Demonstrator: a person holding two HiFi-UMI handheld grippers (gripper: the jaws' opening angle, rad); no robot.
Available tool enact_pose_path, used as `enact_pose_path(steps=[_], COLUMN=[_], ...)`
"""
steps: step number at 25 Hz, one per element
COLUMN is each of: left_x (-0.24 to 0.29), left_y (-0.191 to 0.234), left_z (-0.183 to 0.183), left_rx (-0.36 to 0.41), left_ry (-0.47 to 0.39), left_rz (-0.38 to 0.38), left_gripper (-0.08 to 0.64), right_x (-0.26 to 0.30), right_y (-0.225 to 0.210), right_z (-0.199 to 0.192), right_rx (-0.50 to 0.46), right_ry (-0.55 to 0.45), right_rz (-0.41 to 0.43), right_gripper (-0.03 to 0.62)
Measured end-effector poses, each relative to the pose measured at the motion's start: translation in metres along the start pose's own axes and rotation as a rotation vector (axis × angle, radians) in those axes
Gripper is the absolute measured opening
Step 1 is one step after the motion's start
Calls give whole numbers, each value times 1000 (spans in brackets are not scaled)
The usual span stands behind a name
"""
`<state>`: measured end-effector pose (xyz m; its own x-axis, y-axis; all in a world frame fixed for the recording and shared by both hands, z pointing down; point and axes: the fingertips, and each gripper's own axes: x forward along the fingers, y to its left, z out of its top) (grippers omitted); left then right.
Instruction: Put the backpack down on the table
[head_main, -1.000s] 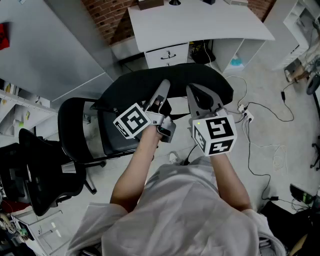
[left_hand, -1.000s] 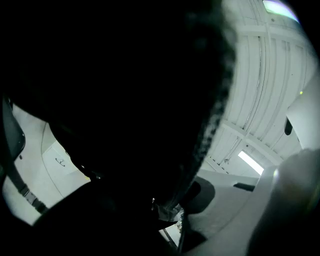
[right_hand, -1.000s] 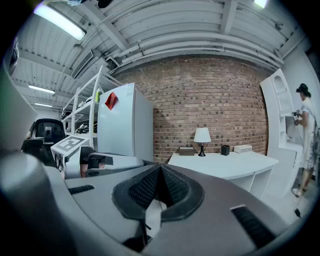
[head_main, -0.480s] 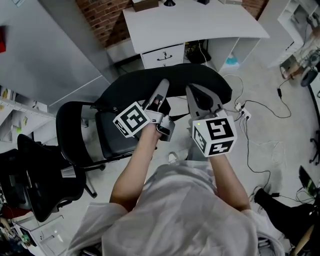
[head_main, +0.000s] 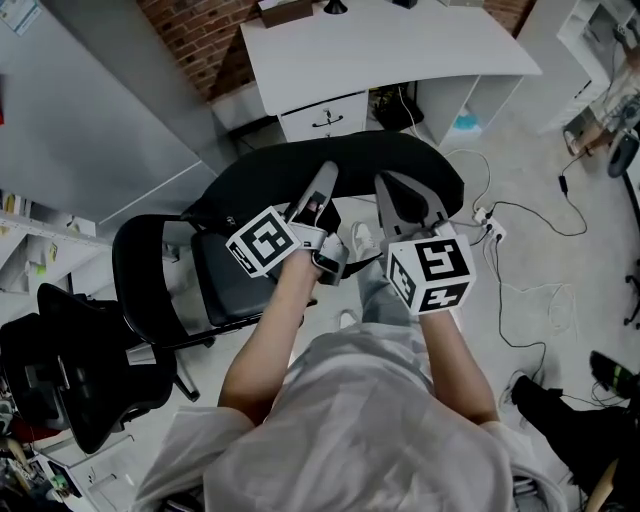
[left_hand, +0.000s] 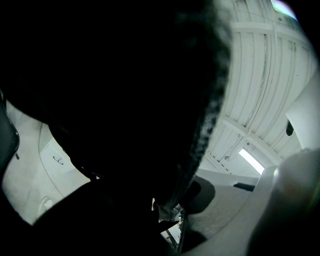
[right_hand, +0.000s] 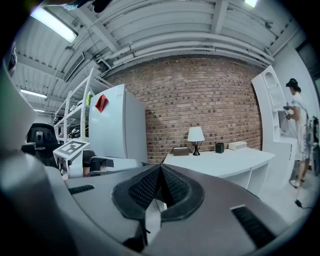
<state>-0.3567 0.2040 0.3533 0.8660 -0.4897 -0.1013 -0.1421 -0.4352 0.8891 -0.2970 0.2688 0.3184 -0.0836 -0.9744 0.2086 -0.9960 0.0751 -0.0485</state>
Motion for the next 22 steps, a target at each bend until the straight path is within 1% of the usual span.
enact_pose_path(steps=[8,13,22], left_x=[38,64,139], left_y=[12,22,41], left_z=[4,15,30], left_rx=[10,15,24], left_ry=[24,31,37], left_rz=[1,1,6], left_gripper=[72,72,72], right_x=[23,47,95], right_y=[-28,-44,-105], right_z=[-2,2,11], right_rx=[20,16,29], right_ry=[0,-7,-7], right_rz=[-9,-9,-10], right_gripper=[2,2,2])
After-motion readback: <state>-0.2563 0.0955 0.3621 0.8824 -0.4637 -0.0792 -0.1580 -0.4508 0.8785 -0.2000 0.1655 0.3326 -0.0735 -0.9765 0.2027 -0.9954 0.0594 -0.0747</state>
